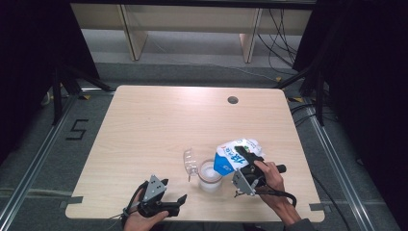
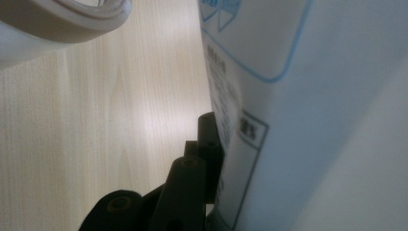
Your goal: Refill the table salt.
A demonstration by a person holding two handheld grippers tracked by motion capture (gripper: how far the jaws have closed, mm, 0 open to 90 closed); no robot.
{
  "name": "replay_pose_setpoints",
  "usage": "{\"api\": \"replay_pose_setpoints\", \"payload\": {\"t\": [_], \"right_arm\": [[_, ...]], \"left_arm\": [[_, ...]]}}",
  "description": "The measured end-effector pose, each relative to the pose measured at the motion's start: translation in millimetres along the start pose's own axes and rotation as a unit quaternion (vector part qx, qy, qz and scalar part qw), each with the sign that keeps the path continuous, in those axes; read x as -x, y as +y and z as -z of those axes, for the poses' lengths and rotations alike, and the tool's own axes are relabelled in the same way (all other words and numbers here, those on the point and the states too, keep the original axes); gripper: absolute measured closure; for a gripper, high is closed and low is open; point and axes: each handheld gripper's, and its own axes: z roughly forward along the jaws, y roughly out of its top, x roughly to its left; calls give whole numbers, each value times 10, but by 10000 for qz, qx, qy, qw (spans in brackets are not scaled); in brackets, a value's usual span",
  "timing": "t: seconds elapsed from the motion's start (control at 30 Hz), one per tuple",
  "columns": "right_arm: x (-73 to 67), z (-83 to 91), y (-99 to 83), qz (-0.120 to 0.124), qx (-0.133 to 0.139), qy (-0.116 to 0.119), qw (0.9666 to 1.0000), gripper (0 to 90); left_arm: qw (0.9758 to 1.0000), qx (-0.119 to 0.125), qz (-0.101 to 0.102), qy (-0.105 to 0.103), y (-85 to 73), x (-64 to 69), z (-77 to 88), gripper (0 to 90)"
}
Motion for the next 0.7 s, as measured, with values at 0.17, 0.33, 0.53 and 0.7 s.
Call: {"api": "replay_pose_setpoints", "payload": {"t": [0.17,0.33,0.53,0.7], "right_arm": [[0,-15,-35,-465,68,115,9988,835],[-35,-36,-60,-629,-69,148,9979,836],[-31,-61,-79,-824,-55,208,9964,836],[-23,-85,-129,-1028,-80,287,9943,837]], "left_arm": [[10000,24,85,-40,-4,7,-8,157],[10000,2,-11,7,1,0,0,157],[10000,-2,75,-64,-5,0,-8,157],[9997,-11,192,-117,-11,16,-14,157]]}}
